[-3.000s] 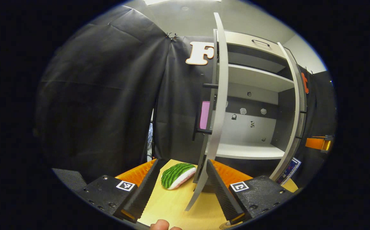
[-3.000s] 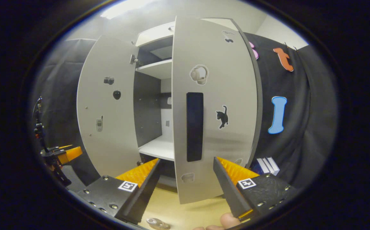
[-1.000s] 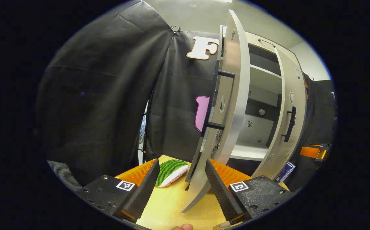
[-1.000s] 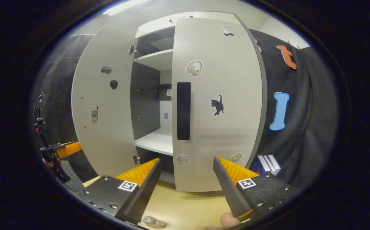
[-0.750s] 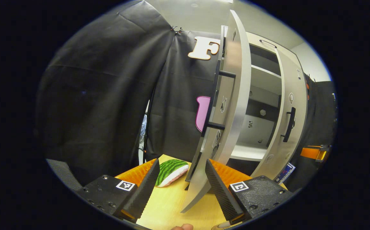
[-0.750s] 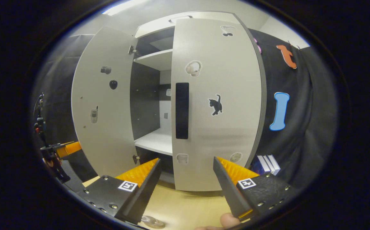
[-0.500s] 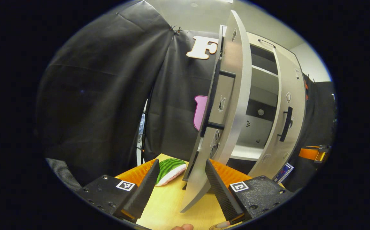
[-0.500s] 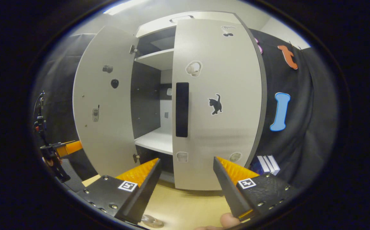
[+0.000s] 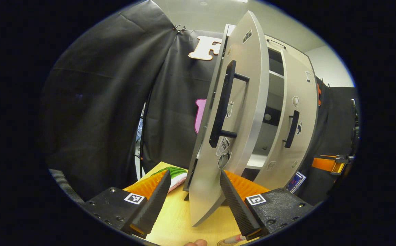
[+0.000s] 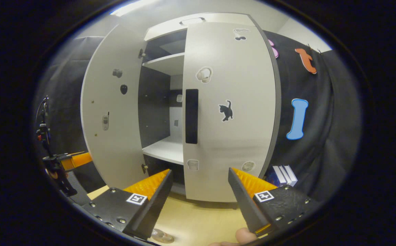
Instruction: Grasp the bottle in the cabinet with the left hand and place it on the coaster, then close the right door with the right hand and the left door with the left hand.
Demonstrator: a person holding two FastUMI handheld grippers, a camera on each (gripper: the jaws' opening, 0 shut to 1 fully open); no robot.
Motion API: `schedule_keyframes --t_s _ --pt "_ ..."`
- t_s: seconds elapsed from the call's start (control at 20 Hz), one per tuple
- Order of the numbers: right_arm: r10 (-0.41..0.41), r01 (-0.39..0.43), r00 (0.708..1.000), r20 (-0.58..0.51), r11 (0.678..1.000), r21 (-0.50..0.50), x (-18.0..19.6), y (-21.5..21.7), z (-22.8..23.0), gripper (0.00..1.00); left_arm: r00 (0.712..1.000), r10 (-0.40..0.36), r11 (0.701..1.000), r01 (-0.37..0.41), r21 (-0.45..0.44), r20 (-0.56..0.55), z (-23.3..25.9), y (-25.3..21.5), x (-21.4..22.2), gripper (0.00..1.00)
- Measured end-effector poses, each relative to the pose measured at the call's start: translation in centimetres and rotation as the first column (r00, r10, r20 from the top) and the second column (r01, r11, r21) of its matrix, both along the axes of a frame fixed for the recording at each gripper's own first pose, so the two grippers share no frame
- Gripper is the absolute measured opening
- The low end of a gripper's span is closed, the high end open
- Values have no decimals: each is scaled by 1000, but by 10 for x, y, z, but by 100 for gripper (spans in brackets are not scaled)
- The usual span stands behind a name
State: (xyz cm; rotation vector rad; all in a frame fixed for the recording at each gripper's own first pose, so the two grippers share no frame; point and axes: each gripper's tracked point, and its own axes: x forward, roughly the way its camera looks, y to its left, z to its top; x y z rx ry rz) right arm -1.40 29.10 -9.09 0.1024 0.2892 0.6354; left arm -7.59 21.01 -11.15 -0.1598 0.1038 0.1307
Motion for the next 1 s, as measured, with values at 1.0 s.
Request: schedule_keyframes --t_s 1.0 --pt "-39 39 999 -11 999 -10 5 -18 -9 99 989 -143 989 144 46 -22 -12 -52 27 92"
